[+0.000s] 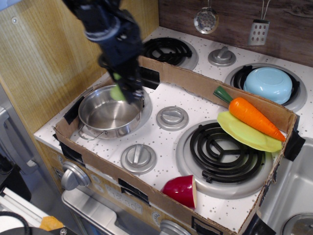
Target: Take broccoli out of pan
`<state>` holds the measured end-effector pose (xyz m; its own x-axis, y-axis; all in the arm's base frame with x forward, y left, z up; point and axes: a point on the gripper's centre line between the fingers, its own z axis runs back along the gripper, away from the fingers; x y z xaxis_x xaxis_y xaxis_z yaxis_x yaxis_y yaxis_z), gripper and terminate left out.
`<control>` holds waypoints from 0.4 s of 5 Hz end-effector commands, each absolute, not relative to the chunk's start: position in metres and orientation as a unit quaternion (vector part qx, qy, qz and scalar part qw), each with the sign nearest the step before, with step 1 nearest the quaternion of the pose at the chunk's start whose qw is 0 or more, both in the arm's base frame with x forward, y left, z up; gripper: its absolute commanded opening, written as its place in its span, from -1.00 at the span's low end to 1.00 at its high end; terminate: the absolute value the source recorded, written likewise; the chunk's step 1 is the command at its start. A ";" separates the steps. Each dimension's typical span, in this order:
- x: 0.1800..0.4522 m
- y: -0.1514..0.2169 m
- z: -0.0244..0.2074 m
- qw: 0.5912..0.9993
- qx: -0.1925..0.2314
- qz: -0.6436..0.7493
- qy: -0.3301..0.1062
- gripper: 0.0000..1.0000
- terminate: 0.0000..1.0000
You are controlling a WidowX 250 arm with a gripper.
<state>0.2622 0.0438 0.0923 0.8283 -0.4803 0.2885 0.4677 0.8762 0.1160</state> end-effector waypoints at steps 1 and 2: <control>0.273 -0.015 0.091 0.958 -0.041 -0.225 -0.171 -1.00 -1.00; 0.278 -0.030 0.083 0.957 -0.057 -0.223 -0.176 -1.00 -1.00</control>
<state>0.2701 -0.0323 0.0670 0.8529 -0.3989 0.3367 0.4414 0.8955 -0.0572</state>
